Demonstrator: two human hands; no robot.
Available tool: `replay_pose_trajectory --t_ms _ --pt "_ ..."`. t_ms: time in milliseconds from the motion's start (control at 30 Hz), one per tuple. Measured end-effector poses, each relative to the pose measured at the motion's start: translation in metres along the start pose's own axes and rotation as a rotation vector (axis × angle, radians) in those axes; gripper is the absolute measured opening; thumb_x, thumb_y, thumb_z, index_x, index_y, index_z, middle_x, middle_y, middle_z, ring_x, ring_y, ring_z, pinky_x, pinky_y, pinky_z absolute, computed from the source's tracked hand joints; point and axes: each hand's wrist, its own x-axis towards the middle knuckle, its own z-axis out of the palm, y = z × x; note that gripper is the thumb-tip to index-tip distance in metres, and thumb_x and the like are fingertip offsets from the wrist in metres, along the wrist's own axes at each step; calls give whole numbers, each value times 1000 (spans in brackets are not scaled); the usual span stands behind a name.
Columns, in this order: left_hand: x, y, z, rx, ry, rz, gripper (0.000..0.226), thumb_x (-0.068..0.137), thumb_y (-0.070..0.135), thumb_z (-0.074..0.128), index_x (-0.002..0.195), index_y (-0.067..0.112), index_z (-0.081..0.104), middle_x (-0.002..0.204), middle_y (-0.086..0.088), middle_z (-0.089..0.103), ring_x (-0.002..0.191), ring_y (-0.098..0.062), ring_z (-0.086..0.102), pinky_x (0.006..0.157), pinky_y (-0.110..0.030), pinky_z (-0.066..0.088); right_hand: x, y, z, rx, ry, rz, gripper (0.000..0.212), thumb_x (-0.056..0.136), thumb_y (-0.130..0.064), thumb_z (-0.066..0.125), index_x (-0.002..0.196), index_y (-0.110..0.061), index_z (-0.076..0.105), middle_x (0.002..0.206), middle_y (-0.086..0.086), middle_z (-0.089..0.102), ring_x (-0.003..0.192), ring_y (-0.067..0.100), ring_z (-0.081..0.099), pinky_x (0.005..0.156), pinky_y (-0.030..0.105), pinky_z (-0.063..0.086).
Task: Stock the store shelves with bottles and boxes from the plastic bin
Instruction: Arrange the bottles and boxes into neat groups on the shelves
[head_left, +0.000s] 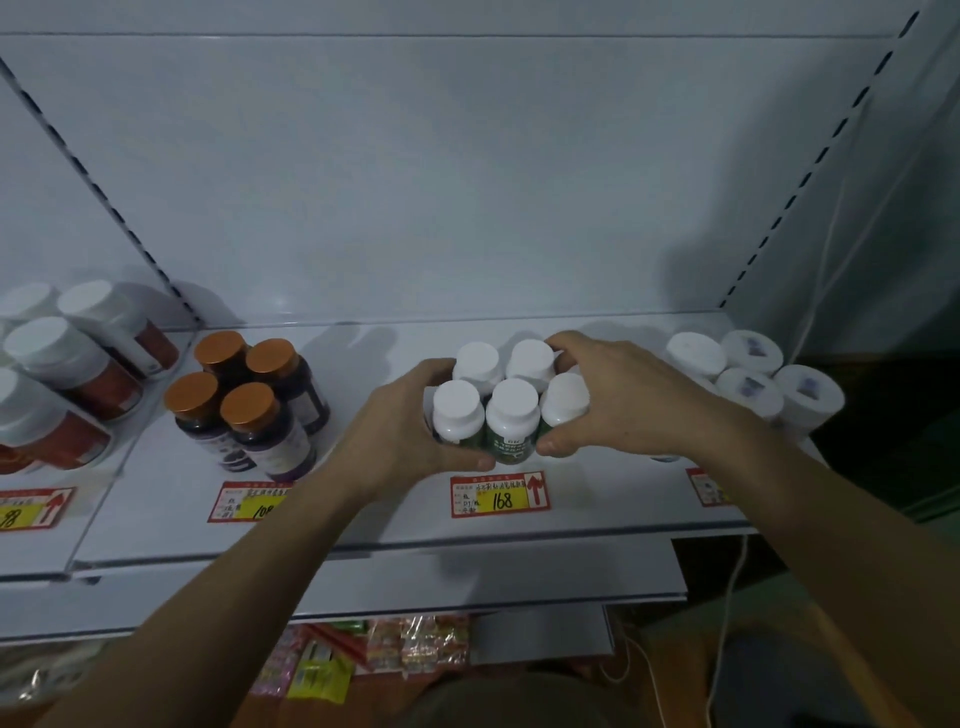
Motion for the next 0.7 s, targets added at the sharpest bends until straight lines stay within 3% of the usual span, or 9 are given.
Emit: replay_pose_trajectory --t_ms 133,300,500,700 --pt "-1 1 12 10 108 29 92 53 58 92 132 35 51 121 23 63 102 -4 61 87 -28 53 1 -3 7 -19 18 9 84 59 -60 87 126 -30 47 116 -11 60 96 15 56 69 31 44" --pt "-1 6 16 67 159 60 88 56 58 90 132 30 52 118 19 63 93 -3 56 72 -7 36 2 -7 8 -64 25 23 79 62 -62 86 121 -25 47 111 -9 59 90 17 53 58 22 32" --pt "-2 5 17 91 160 65 86 59 60 88 131 28 54 123 9 68 93 -5 57 73 -13 39 2 -10 9 -86 29 25 76 62 -63 85 115 -23 47 107 -5 61 90 19 56 66 34 43" --pt "-8 3 15 89 179 54 94 51 78 80 128 30 55 119 13 68 91 -4 58 75 -16 43 1 -14 12 -68 51 10 79 60 -62 87 118 -27 45 100 -12 53 85 16 51 56 21 29"
